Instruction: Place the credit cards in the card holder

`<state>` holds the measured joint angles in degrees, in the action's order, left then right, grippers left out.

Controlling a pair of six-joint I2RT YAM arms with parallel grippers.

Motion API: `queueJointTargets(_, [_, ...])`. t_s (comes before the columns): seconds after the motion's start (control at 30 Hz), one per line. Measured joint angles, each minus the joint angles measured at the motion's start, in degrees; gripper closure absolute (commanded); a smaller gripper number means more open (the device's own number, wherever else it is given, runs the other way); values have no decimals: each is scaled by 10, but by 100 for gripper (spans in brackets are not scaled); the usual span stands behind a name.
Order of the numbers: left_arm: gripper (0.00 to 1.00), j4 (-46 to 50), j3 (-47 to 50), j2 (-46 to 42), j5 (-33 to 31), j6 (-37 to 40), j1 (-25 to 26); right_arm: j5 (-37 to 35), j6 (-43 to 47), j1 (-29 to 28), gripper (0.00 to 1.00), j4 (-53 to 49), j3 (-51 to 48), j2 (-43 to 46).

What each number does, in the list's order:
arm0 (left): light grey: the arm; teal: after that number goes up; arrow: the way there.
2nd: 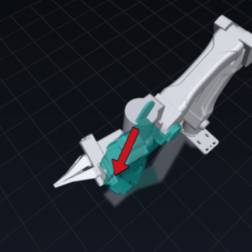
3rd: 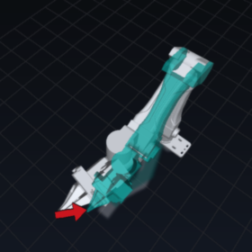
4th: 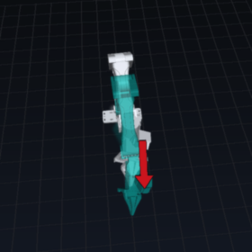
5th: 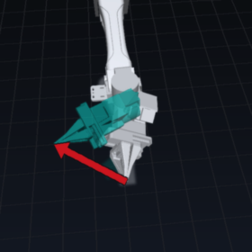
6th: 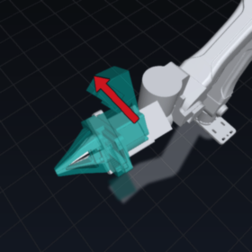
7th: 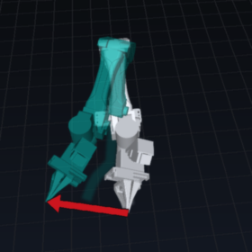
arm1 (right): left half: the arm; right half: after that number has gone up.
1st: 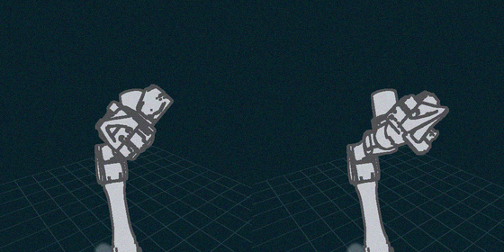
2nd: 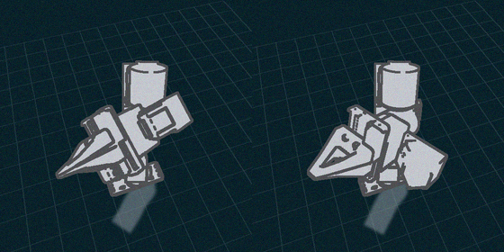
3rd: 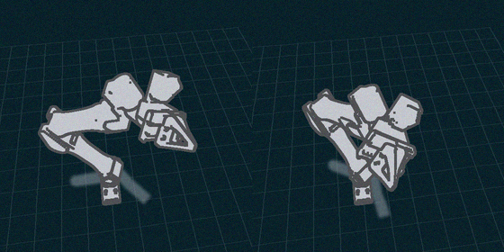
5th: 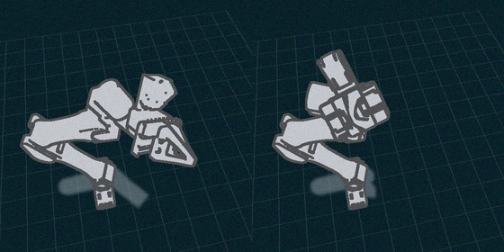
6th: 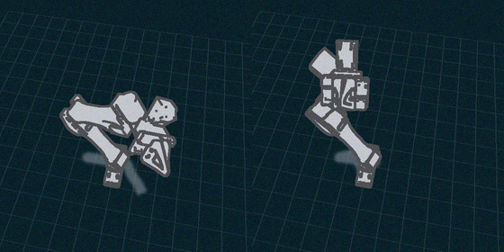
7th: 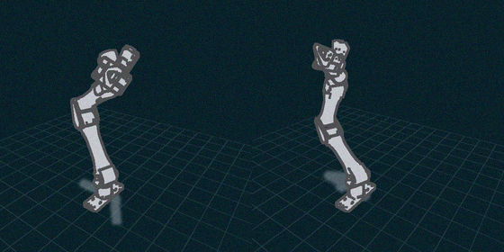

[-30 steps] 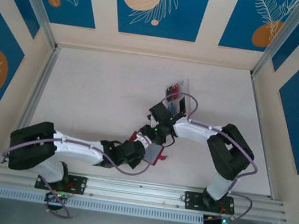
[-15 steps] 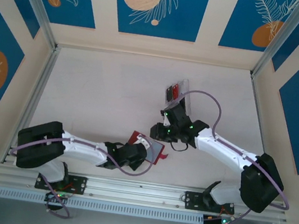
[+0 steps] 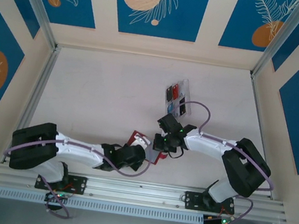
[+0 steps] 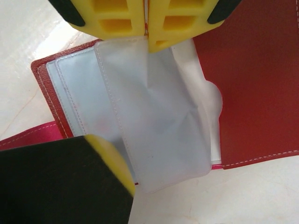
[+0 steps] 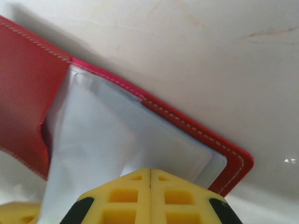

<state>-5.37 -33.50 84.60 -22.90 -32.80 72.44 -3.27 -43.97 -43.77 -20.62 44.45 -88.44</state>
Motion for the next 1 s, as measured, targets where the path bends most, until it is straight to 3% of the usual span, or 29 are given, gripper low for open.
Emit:
queueJointTargets(0.13, [83, -2, 10, -5, -29, -30, 12, 0, -6, 0, 100, 20, 2, -16])
queueJointTargets(0.33, [64, 7, 26, -9, -87, -98, 16, 0, -10, 0, 100, 34, 1, -19])
queueJointTargets(0.5, [55, 42, 29, -40, -134, -138, 16, 1, -9, 0, 81, 39, -3, -17])
queueJointTargets(0.7, [52, 100, 27, -60, -153, -165, -1, 5, 5, -6, 60, 45, -3, -10])
queueJointTargets(0.87, [51, 137, 18, -64, -149, -171, -36, 6, 21, -10, 50, 28, 8, -9])
queueJointTargets(1.0, [51, 149, 17, -66, -127, -173, -71, -1, 36, -12, 50, -8, 26, -9])
